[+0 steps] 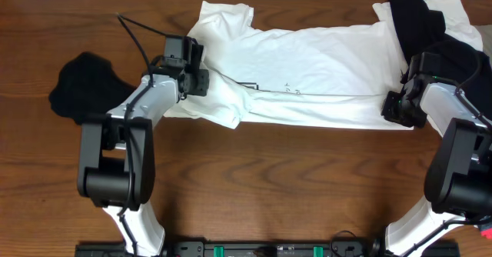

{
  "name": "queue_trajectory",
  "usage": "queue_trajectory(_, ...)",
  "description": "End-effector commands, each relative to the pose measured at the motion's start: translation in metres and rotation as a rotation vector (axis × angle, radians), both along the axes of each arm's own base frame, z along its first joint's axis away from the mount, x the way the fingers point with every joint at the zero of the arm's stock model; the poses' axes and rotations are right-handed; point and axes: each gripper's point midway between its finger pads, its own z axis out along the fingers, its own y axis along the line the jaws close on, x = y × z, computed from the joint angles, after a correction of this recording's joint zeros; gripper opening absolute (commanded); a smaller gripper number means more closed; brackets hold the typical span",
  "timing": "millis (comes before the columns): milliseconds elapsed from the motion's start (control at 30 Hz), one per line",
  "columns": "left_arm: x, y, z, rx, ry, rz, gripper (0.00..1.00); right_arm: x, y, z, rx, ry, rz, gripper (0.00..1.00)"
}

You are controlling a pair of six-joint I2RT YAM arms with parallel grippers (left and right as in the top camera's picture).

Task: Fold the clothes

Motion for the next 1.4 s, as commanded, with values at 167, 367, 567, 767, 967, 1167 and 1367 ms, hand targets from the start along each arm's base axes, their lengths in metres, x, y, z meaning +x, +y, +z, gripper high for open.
queue_trajectory(167,-0.003,0.001,-0.007,0.012,0.014,-0.01,0.15,-0.014,0.004,-0.011,0.011,0.053,0.014,0.19)
queue_trajectory(367,0.001,0.001,0.003,0.009,-0.01,-0.009,0.08,-0.014,0.004,-0.011,0.007,0.054,0.014,0.19)
queue_trajectory(567,0.018,-0.002,0.041,-0.011,-0.123,0.0,0.07,-0.014,0.004,-0.011,0.007,0.053,0.014,0.19)
queue_trajectory(767,0.026,0.004,0.049,-0.052,-0.151,0.07,0.07,-0.014,0.002,-0.011,-0.003,0.055,0.012,0.19)
queue_trajectory(967,0.028,0.008,0.051,-0.125,-0.147,0.119,0.07,-0.014,0.001,-0.011,-0.007,0.056,0.012,0.19)
queue_trajectory(1167,0.029,0.011,0.052,-0.123,-0.151,0.124,0.08,-0.014,0.001,-0.011,-0.007,0.055,0.012,0.2)
queue_trajectory(1367,0.029,0.011,0.051,-0.123,-0.148,0.124,0.09,-0.012,0.001,-0.01,-0.009,0.049,0.011,0.19)
